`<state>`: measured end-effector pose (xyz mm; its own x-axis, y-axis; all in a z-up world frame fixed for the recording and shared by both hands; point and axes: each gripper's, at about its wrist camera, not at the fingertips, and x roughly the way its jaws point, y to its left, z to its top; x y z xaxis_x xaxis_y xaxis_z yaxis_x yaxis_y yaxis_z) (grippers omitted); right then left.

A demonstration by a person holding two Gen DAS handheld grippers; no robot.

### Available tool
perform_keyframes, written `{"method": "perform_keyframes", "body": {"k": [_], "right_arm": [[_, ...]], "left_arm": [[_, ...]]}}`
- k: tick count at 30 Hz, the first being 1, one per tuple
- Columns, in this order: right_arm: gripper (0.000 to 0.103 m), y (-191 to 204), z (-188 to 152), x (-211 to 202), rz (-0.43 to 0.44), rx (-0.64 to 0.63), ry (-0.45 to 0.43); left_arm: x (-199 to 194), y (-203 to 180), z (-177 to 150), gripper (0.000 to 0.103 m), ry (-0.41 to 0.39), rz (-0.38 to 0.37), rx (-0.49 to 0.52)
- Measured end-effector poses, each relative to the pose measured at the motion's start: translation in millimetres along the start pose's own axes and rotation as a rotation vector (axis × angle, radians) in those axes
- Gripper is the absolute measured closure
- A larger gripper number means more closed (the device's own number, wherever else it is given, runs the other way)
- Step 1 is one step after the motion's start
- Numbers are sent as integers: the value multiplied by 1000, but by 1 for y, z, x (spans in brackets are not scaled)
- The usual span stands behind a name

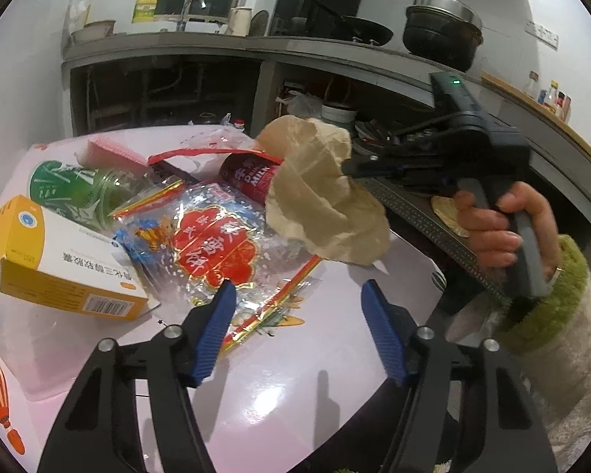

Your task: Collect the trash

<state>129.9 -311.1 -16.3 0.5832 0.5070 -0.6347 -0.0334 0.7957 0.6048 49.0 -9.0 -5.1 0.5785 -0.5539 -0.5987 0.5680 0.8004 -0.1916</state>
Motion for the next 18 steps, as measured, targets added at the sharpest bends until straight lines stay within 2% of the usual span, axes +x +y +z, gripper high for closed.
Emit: {"method": "perform_keyframes", "body": {"k": [4, 9, 12, 15, 18], "right_arm": [[102, -2, -25, -17, 12, 14, 25], [102, -16, -66, -12, 88, 122, 210], [102, -17, -82, -9, 94, 127, 300], [102, -15, -92, -10, 135, 137, 363], [102, -11, -94, -12, 209, 146, 383]], "left_arm": [[0, -16, -5, 44, 0, -9, 67], [1, -43, -13, 44, -10, -20, 188], [2, -59, -16, 44, -20, -17, 266], [7, -72, -19, 44, -15, -35, 324], [11, -85, -27, 44, 1, -50, 380]]}}
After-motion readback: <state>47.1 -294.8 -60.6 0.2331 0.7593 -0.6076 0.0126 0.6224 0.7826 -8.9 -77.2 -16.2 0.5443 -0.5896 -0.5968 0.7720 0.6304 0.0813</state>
